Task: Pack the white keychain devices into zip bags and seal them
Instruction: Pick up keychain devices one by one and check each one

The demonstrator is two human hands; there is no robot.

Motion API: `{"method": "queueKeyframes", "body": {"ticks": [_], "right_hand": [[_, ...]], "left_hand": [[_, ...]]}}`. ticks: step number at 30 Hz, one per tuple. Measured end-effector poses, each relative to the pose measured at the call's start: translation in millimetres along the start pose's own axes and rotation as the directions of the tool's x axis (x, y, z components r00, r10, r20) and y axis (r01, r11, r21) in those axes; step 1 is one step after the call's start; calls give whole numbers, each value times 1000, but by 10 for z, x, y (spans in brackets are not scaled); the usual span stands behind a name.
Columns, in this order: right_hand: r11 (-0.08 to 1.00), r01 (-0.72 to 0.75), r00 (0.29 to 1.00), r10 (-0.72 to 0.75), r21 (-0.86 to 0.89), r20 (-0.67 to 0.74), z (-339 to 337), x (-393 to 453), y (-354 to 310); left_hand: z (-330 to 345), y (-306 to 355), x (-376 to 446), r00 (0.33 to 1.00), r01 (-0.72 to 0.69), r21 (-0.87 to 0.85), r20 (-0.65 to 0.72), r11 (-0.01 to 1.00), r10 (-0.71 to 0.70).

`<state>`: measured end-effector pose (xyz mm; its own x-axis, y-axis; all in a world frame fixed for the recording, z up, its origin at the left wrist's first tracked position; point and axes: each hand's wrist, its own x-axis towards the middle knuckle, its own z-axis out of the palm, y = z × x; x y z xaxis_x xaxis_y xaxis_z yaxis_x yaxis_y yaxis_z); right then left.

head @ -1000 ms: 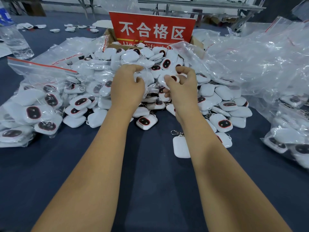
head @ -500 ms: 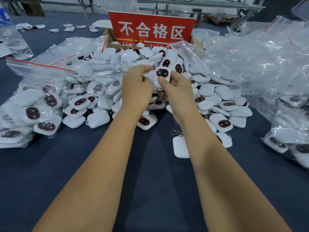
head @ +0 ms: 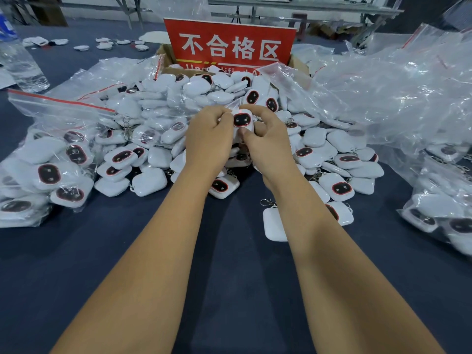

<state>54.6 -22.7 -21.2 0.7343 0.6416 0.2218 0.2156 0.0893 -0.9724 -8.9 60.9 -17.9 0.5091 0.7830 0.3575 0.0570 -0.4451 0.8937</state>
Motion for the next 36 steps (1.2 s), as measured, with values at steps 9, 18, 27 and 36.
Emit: {"method": "queueKeyframes", "body": {"ticks": [9, 18, 27, 36], "right_hand": [[994, -64, 998, 66, 92, -17, 1, 47, 58], [978, -101, 990, 117, 185, -75, -3, 62, 47], [982, -91, 992, 103, 165, -67, -6, 59, 34], [989, -75, 993, 85, 131, -78, 8, 52, 31]], "left_hand": [[-5, 4, -22, 1000, -12, 79, 28, 997, 10], [-10, -3, -27, 998, -45, 84, 55, 995, 41], [-17, 2, -27, 996, -47, 119, 79, 992, 38], [-8, -34, -14, 996, -50, 100, 73, 994, 42]]}}
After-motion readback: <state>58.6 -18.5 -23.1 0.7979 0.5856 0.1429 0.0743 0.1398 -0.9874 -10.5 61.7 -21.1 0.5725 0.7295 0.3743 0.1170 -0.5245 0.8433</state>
